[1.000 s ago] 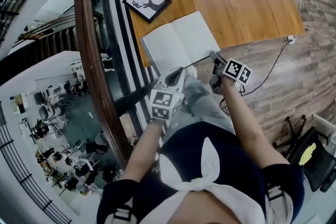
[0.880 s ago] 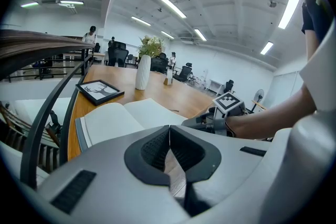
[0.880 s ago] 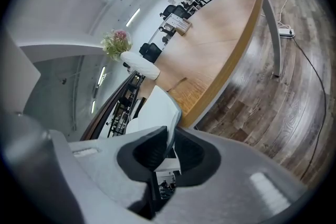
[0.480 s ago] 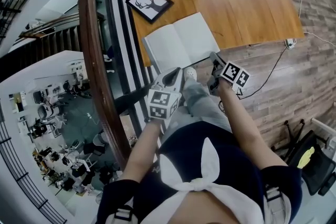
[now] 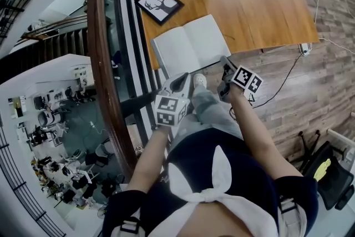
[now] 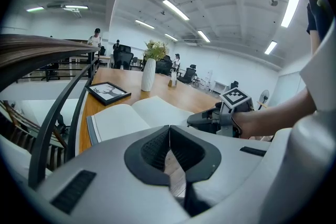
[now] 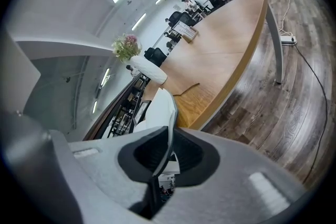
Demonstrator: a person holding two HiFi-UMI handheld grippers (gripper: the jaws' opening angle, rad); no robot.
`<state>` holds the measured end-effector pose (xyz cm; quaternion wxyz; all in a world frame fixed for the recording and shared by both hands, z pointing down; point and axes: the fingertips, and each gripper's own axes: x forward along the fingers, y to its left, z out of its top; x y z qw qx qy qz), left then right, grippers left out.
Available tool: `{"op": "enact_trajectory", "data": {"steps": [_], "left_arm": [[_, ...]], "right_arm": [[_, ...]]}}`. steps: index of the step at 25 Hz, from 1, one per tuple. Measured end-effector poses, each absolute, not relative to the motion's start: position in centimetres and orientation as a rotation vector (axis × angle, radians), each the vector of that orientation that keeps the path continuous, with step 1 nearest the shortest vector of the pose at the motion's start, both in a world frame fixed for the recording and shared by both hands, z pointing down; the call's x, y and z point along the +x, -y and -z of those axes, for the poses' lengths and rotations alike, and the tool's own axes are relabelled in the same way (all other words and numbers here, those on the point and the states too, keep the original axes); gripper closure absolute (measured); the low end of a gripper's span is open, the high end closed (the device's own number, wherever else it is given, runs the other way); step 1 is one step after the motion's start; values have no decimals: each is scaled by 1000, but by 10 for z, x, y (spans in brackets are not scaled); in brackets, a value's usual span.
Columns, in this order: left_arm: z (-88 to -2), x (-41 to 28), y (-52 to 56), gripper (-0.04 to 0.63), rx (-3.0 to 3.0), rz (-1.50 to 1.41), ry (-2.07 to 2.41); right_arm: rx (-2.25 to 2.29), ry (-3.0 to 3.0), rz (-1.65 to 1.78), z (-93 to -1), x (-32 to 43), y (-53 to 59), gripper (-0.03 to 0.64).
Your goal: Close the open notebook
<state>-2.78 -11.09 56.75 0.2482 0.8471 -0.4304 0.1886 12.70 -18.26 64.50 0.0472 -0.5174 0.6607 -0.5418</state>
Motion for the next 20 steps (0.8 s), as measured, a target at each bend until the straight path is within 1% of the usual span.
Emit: {"op": "enact_trajectory", "data": {"steps": [20], "left_arm": [[-560, -46, 100, 575, 2293, -508, 1242]], "right_arm": [[-1527, -2264, 1504, -609, 113, 174, 586]]}}
